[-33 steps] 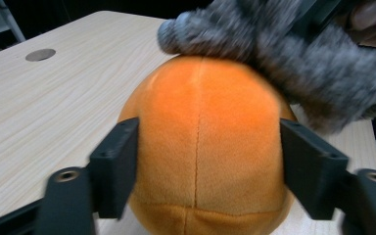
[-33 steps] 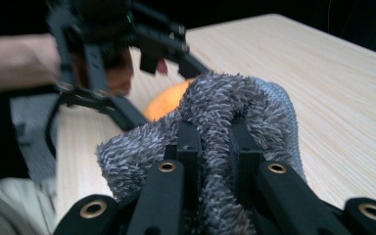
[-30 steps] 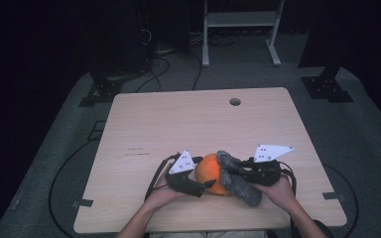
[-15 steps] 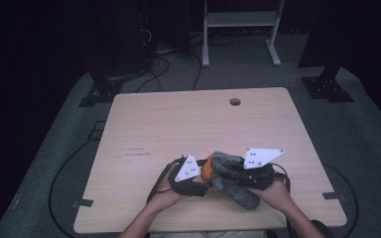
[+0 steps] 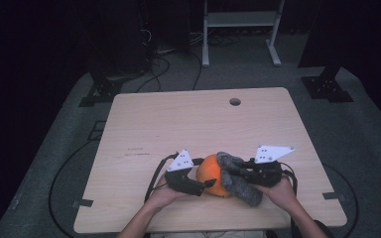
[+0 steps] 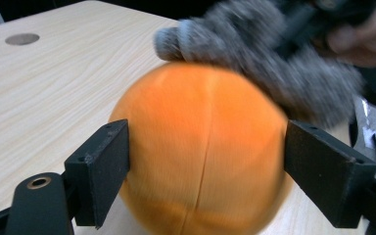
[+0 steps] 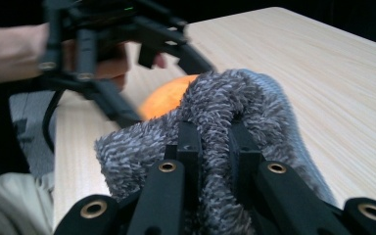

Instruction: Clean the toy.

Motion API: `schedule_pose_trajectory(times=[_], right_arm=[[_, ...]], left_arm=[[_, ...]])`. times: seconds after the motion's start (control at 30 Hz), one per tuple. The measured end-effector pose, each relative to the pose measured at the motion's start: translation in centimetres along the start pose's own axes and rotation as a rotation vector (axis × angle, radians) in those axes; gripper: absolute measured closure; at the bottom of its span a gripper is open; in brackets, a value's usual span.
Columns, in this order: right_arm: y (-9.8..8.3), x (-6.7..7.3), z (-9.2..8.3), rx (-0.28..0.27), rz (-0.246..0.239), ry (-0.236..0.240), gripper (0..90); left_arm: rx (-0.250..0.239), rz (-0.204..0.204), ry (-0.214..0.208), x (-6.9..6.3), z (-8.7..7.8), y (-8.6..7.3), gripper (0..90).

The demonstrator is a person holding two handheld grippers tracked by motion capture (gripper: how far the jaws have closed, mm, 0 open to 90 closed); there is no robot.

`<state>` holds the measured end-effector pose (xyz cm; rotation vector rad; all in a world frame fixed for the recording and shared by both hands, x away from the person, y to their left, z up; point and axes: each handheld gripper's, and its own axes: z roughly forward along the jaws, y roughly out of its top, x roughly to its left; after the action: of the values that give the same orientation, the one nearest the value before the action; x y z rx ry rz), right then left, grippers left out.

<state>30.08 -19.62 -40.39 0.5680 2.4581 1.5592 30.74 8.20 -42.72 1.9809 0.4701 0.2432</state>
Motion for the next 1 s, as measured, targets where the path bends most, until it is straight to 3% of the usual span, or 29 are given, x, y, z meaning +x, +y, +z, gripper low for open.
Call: schedule_pose_trajectory(times=[0.1,0.17,0.3,0.43,0.53,0.57,0.7,1.0], right_arm=[[-0.1,0.4,0.1,0.017,-0.021,0.010,78.5],[-0.3,0.1,-0.1,0.030,-0.012,0.012,78.6],[0.2,-0.7,-0.9,0.004,0.006,-0.029,78.5],[0.1,-1.1,-0.1,0.022,0.024,-0.013,78.5],[-0.5,-0.9,0.4,0.011,0.048,0.009,78.5],[-0.7,-0.7,0.6,0.004,0.052,0.022,78.6],[-1.0,0.3,1.0,0.019,0.020,0.029,78.5],[-2.8,-0.4,-0.9,0.066,0.066,0.013,78.5]], left_arm=[[0.007,0.022,0.004,0.1,-0.2,-0.5,27.1],[0.026,0.064,0.017,-0.1,-0.4,-0.6,30.6],[0.045,0.110,0.017,-0.1,-0.4,-0.7,32.4],[0.044,0.078,0.014,0.2,-0.4,-0.7,29.2],[0.010,-0.041,-0.040,0.9,-0.6,-0.5,18.4],[-0.002,-0.049,-0.045,0.9,-0.6,-0.4,17.6],[0.018,-0.001,-0.030,0.5,-0.4,-0.6,24.4],[0.038,0.069,-0.020,0.2,-0.6,-1.0,32.5]])
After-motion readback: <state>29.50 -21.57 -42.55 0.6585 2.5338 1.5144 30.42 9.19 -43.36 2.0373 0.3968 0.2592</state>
